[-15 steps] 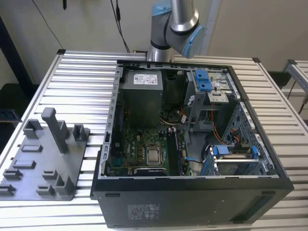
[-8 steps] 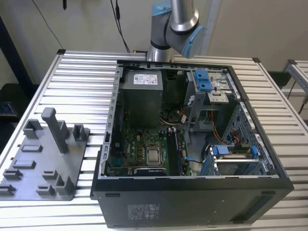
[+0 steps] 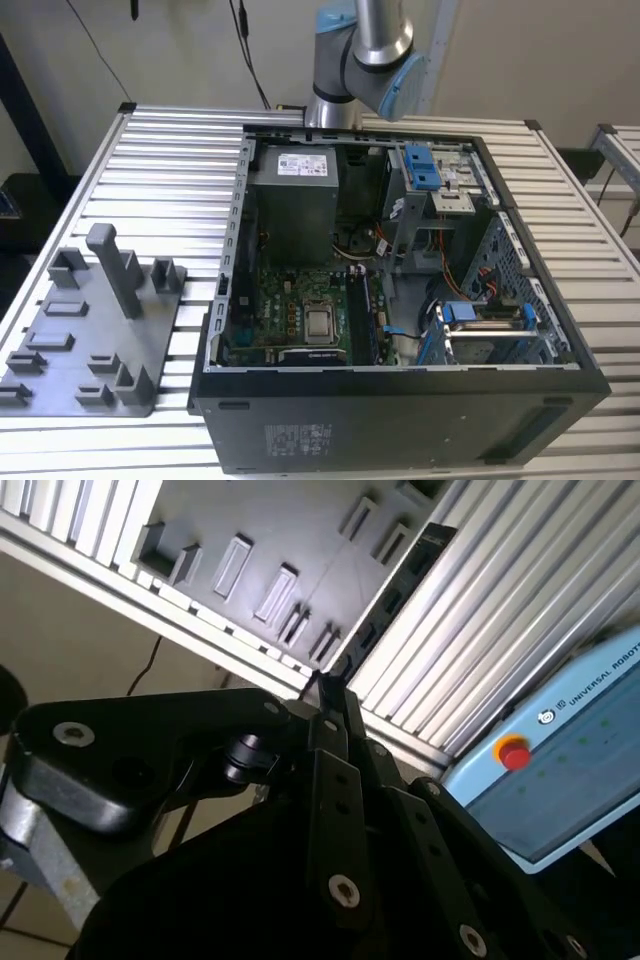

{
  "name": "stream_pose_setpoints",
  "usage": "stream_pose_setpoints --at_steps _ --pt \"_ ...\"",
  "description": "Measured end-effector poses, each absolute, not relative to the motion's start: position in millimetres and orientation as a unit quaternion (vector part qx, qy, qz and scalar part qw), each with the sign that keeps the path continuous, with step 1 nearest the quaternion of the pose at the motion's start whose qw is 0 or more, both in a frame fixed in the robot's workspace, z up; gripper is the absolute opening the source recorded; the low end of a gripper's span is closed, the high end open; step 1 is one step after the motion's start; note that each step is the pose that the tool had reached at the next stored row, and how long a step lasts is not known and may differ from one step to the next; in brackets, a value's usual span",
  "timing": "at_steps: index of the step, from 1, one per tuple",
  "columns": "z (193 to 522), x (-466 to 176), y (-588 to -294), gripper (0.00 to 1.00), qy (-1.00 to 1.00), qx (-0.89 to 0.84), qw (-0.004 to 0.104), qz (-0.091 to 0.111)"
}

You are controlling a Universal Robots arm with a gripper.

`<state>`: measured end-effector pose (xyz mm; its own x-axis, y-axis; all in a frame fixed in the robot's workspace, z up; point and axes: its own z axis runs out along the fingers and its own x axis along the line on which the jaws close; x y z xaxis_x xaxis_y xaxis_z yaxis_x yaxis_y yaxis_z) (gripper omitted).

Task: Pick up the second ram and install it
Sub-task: 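Pick up the second ram and move it above second insertion slot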

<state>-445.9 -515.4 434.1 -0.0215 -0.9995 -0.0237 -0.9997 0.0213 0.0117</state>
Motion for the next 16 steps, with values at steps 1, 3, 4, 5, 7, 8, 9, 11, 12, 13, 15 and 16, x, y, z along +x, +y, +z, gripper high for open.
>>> stream_pose_setpoints --at_steps 1,3,4,5,7,8,9,11,12,13,15,16 --pt "435.7 -445.9 -515.4 0.13 0.715 -0.699 0.004 0.012" --pt "435.7 -445.8 -515.4 0.13 0.715 -0.699 0.004 0.012" --pt "435.7 -445.8 -515.4 0.13 0.715 -0.699 0.004 0.012" --pt "435.7 -445.8 -515.4 0.13 0.715 -0.699 0.004 0.012" --pt "435.8 -445.8 -515.4 0.13 0.715 -0.699 0.004 0.012" --pt "435.8 -445.7 -515.4 0.13 0.715 -0.699 0.004 0.013" --pt "436.0 -444.6 -515.4 0.13 0.715 -0.699 0.003 0.013" --pt "435.8 -441.2 -515.4 0.13 0.715 -0.699 0.002 0.014" --pt "435.8 -439.3 -515.4 0.13 0.714 -0.7 0.002 0.015" --pt "435.9 -437.4 -515.4 0.13 0.714 -0.7 0.002 0.015" --pt "435.8 -433.9 -515.3 0.13 0.714 -0.7 0.002 0.015" --pt "435.8 -431.7 -515.3 0.13 0.714 -0.7 0.002 0.015"
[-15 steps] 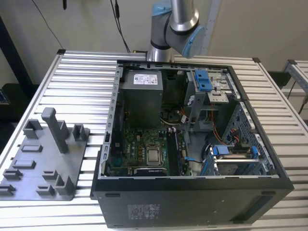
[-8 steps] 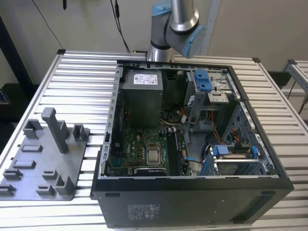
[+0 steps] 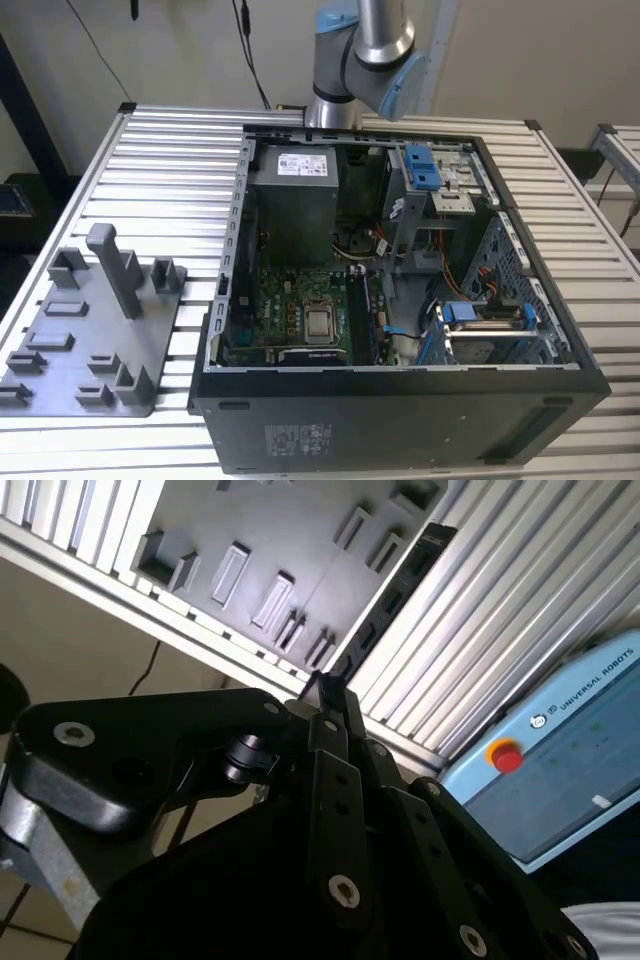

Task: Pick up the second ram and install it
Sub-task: 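Pick up the second ram and move it above second insertion slot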

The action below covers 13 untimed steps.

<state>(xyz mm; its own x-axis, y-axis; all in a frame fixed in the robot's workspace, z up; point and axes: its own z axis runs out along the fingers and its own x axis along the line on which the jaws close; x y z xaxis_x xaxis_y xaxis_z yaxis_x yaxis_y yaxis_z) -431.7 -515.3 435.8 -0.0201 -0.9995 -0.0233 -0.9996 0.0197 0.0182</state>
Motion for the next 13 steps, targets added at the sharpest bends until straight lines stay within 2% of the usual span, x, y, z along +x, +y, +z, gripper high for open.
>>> stream_pose_setpoints --at_steps 13 --pt "435.8 -385.9 -515.0 0.13 0.712 -0.702 0.002 0.015"
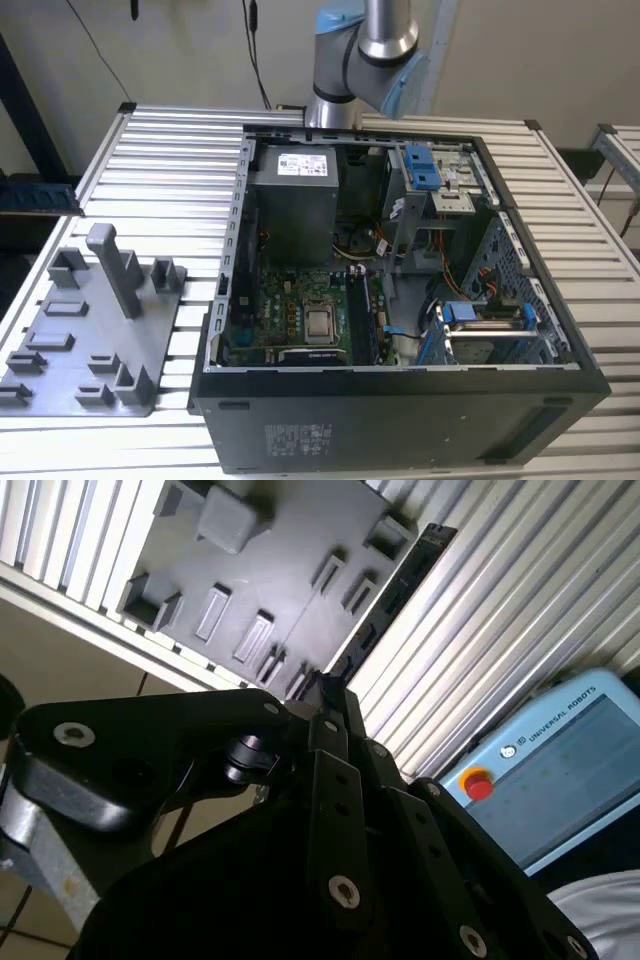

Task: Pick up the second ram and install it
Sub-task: 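Pick up the second ram and move it above second insertion slot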

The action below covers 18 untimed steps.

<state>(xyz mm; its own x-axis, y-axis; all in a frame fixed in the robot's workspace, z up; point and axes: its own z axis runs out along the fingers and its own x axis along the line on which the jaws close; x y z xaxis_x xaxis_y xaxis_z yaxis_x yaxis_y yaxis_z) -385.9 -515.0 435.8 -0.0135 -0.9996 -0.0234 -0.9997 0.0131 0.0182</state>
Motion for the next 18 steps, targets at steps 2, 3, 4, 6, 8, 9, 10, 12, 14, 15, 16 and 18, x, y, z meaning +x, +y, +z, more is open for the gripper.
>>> stream_pose_setpoints --at_steps 2,3,4,6,8,9,10,12,14,15,16,18 --pt "435.8 -376.8 -515.0 0.13 0.712 -0.703 0.002 0.015" --pt "435.8 -372.3 -515.0 0.13 0.711 -0.703 0.002 0.015" --pt "435.8 -367.8 -515.0 0.13 0.711 -0.703 0.002 0.015" --pt "435.8 -358.8 -515.0 0.13 0.711 -0.703 0.002 0.015" --pt "435.8 -349.4 -514.9 0.13 0.711 -0.703 0.002 0.015" --pt "435.8 -344.9 -515.0 0.13 0.711 -0.703 0.002 0.015" --pt "435.8 -340.5 -514.9 0.13 0.711 -0.703 0.002 0.015" --pt "435.8 -331.5 -514.9 0.13 0.711 -0.703 0.002 0.015" --pt "435.8 -322.3 -514.9 0.13 0.711 -0.703 0.002 0.015" --pt "435.8 -317.8 -514.9 0.13 0.711 -0.703 0.002 0.015" --pt "435.7 -313.1 -514.8 0.13 0.711 -0.703 0.002 0.015" --pt "435.8 -303.9 -514.8 0.13 0.711 -0.703 0.002 0.015"
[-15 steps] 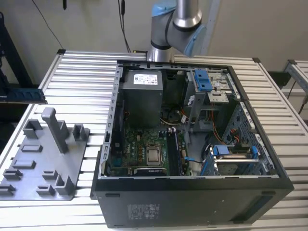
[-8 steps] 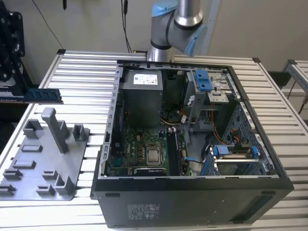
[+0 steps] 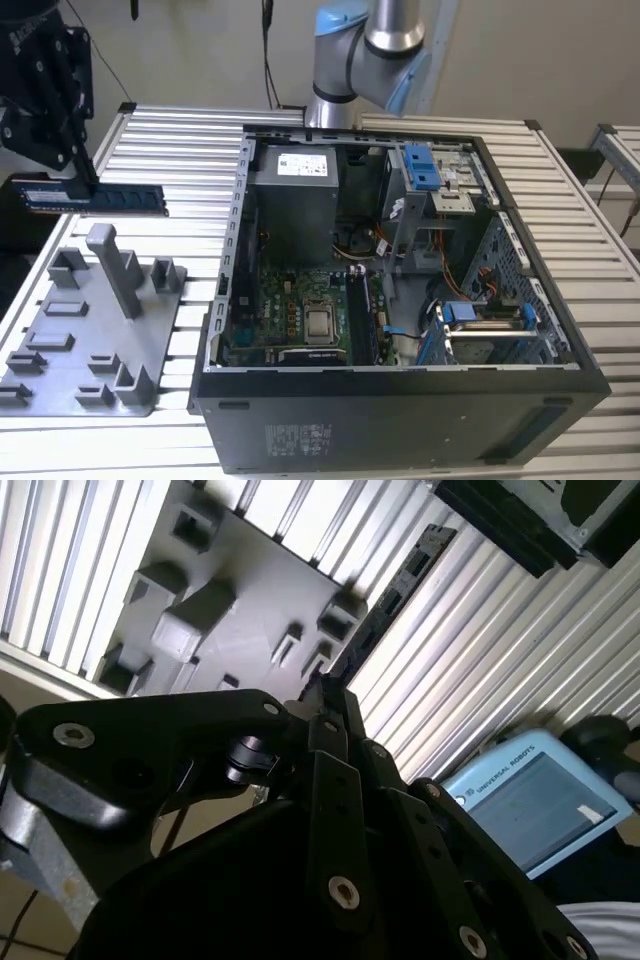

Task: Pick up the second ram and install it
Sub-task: 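Pick up the second ram and move it above second insertion slot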

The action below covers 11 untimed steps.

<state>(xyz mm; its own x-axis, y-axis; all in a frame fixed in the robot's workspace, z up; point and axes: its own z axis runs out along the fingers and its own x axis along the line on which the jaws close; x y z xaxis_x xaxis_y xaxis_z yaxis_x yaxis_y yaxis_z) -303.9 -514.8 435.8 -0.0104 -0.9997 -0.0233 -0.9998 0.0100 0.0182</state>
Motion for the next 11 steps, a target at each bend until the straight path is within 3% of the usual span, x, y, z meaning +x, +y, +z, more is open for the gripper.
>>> stream_pose_setpoints --at_steps 11 --pt "435.8 -254.2 -514.6 0.13 0.71 -0.704 0.002 0.015"
